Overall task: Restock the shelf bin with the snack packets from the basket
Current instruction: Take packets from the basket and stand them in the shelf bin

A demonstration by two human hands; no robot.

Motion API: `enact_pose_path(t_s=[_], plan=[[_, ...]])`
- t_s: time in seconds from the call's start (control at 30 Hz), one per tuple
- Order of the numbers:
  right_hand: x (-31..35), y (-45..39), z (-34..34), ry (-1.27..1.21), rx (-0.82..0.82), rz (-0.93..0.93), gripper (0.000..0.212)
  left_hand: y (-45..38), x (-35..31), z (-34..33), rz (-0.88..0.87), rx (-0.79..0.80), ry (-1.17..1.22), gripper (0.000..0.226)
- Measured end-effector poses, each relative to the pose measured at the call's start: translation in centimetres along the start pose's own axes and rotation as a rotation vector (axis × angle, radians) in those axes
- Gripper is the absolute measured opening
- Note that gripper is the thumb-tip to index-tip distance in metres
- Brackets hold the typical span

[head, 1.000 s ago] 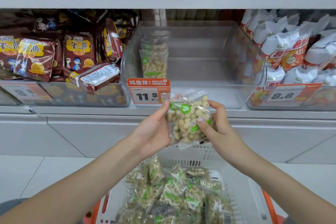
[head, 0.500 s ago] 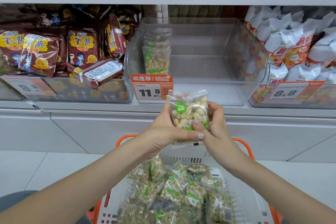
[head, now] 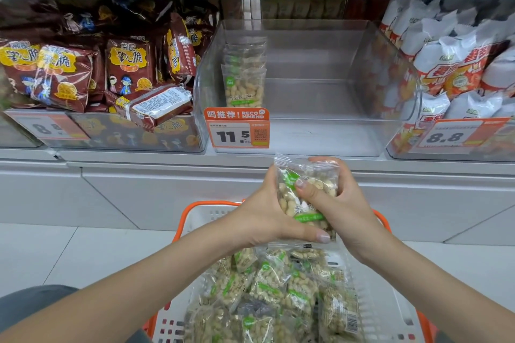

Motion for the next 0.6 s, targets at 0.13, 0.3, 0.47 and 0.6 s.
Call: enact_pose_path(t_s=[0.13,0.3,0.47,0.6], plan=[[-0.2,-0.4,0.0,0.015,0.004,-0.016,0.077,0.1,0.2,0.1,-0.046,-0.088,0.09,0.116],[-0.1,-1.0,-0.2,0.03,0.175,-0.094,0.116,0.0,-0.8,1.2,-0.129,-0.178,0.103,0.077],[4.2,-1.4,0.3,-0.013,0.049,0.019,0.093,-0.4,-3.4,2.8,-0.163,-0.131,0.118,0.082],[10.8,-4.3,0.4,-0.024,-0.038,0.197,0.098,-0.9,-3.6,7.2,0.033,-0.319,0.418,0.043]])
Point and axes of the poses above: each hand's wrist, its own y-axis away from the middle knuckle, its own z-axis out of the back of the hand, x = y × z, the point moved 5 cm from there along -y, towards the middle knuckle, and after that the axes turned 6 degrees about -z, right-handed, at the moved point
